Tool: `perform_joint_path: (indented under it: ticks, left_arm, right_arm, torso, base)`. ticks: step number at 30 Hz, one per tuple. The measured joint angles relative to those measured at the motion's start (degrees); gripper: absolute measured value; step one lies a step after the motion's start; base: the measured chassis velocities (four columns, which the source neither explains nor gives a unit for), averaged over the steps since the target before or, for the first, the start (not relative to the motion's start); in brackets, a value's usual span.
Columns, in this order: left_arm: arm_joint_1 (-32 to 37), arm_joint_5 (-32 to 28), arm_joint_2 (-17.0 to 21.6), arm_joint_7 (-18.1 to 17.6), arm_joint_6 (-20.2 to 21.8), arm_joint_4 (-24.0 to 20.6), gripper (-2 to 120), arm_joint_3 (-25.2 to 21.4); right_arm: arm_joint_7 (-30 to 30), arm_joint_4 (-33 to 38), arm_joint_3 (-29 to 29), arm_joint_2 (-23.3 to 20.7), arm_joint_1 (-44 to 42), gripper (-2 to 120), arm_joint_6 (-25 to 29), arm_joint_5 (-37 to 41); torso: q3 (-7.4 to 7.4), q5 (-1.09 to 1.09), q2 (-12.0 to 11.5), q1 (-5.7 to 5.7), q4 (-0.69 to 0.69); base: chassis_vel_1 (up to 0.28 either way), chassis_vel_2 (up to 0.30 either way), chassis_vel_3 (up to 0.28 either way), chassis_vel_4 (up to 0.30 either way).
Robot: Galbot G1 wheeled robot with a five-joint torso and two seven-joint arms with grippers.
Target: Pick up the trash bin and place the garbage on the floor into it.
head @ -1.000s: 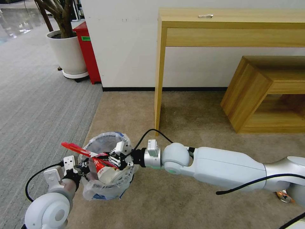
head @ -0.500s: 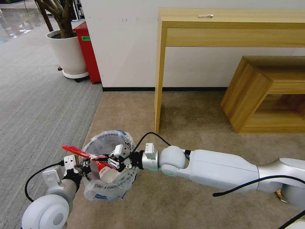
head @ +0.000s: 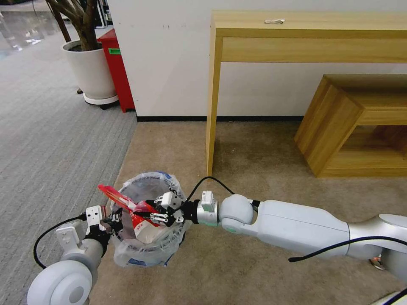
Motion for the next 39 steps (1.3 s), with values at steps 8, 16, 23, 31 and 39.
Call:
perform_joint_path:
  ticks: [8, 16, 23, 31, 39]
  left_arm:
    - [0.24, -0.01, -0.34, -0.02, 0.07, -0.19, 0, 0.28]
    - [0.36, 0.02, -0.36, -0.01, 0.07, -0.23, 0, 0.24]
    - [0.23, -0.04, -0.36, 0.0, 0.07, 0.07, 0, 0.25]
    - [-0.03, -1.58, 0.45, -0.52, 0.24, 3.39, 0, -0.52]
    - [-0.72, -1.77, 0.62, -0.64, 0.24, 5.73, 0, -1.0]
  right_arm:
    - [-0.1, -0.8, 0.46, 0.42, -0.71, 73, 0.68, -0.14]
    - [-0.17, -1.22, 1.33, 0.47, -1.15, 99, 1.14, -0.55]
    - [-0.14, -1.13, 2.23, -0.02, -1.63, 100, 1.36, -1.15]
    - [0.53, -0.05, 6.51, -1.57, -2.48, 100, 1.49, -0.63]
    - [5.15, 1.98, 15.65, -4.56, -6.09, 100, 1.03, 0.17]
  torso:
    - [0.0, 0.0, 0.0, 0.0, 0.0]
    - [0.0, 0.0, 0.0, -0.01, 0.0]
    - [0.0, 0.0, 0.0, 0.0, 0.0]
    - [0.0, -0.01, 0.0, 0.0, 0.01]
    - [0.0, 0.0, 0.0, 0.0, 0.0]
  base:
    - [0.0, 0.0, 0.0, 0.0]
    - [0.0, 0.0, 0.0, 0.0]
    - [0.0, 0.0, 0.0, 0.0]
    - [0.0, 0.0, 0.0, 0.0]
    - [0.0, 0.0, 0.0, 0.0]
